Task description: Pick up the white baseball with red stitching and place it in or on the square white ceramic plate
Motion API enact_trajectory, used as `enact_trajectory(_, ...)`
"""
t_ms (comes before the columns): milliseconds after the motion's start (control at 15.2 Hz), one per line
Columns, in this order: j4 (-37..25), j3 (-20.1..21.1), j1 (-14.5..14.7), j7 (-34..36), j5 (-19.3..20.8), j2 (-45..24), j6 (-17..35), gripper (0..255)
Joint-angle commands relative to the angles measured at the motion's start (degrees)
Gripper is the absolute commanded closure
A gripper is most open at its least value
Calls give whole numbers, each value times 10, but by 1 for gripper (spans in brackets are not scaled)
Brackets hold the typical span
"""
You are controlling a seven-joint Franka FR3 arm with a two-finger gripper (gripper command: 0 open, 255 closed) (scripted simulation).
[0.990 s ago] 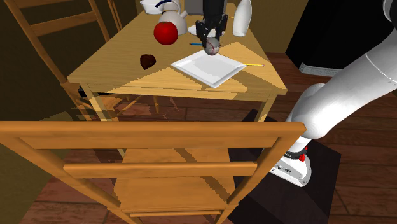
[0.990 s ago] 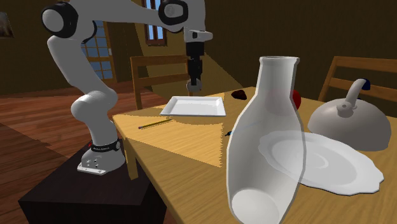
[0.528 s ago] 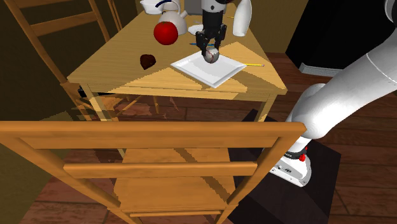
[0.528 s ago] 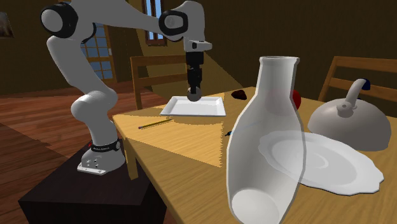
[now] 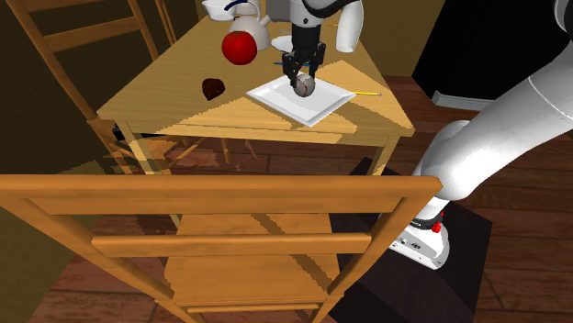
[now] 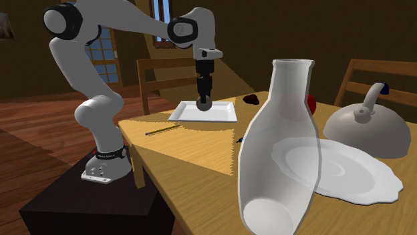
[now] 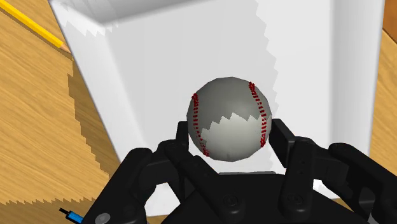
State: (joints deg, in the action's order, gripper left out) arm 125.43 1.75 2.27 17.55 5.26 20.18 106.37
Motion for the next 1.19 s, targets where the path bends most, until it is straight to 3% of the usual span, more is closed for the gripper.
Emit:
enact_trajectory(0, 0, 0, 0, 0, 0, 0, 0, 255)
enact_trajectory(132, 0, 0, 0, 0, 0, 0, 0, 255)
enact_trajectory(198, 0, 0, 0, 0, 0, 0, 0, 0)
enact_trajectory(528, 0, 0, 0, 0, 0, 0, 0, 0)
enact_trajectory(792, -72, 4, 2, -1, -3, 1, -73, 0)
enact_trajectory(1122, -72, 4, 2, -1, -3, 1, -73, 0)
